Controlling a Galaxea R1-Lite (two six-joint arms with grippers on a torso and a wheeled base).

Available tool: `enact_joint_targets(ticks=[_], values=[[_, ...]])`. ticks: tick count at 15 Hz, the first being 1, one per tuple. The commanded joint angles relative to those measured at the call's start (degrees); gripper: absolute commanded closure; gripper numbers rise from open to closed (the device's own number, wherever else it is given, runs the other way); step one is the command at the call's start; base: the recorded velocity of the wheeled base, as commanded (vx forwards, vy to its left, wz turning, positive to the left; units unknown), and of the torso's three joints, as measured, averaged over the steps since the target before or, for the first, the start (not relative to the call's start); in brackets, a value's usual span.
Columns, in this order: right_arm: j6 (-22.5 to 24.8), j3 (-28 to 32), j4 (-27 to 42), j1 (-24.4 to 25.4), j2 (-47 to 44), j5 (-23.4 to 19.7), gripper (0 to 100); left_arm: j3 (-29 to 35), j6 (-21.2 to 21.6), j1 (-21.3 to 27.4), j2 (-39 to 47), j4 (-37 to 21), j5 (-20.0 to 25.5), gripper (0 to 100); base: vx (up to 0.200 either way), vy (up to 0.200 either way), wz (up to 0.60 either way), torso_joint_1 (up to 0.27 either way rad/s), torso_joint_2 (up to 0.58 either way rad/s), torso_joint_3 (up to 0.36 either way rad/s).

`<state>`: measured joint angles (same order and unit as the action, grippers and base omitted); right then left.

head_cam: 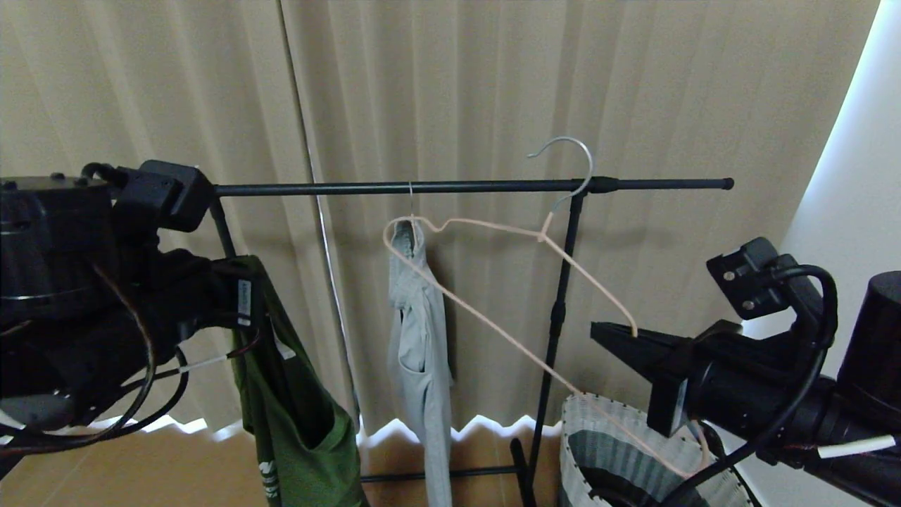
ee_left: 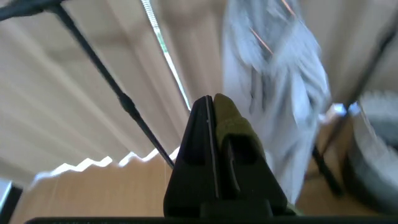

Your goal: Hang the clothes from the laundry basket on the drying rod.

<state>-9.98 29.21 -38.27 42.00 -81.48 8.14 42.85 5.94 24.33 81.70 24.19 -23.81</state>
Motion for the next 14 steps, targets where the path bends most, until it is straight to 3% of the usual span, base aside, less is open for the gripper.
enact_joint_targets(ticks=[1,4,12,14], values=[[-0.9,0.0,-0.1,4.3,-1.5,-0.1,100,4.9,-1.5,0.3,5.9,0.0,-2.2,100,0.000,0.000,0.00,0.000,0.00,0.000],[-4.2,-0.1,-0.2,7.6,-0.9,-0.1,100,8.3,-2.2,-0.1,8.3,0.0,-3.1,100,0.000,0.000,0.00,0.000,0.00,0.000],[-4.4,-3.4,-0.2,12.4,4.1,-0.1,100,12.4,-2.4,0.2,11.7,0.3,-5.5,100,0.000,0.000,0.00,0.000,0.00,0.000],[-4.4,-3.5,-0.2,12.3,3.8,-2.5,100,12.6,-2.7,1.2,11.6,0.2,-5.5,100,0.000,0.000,0.00,0.000,0.00,0.000]])
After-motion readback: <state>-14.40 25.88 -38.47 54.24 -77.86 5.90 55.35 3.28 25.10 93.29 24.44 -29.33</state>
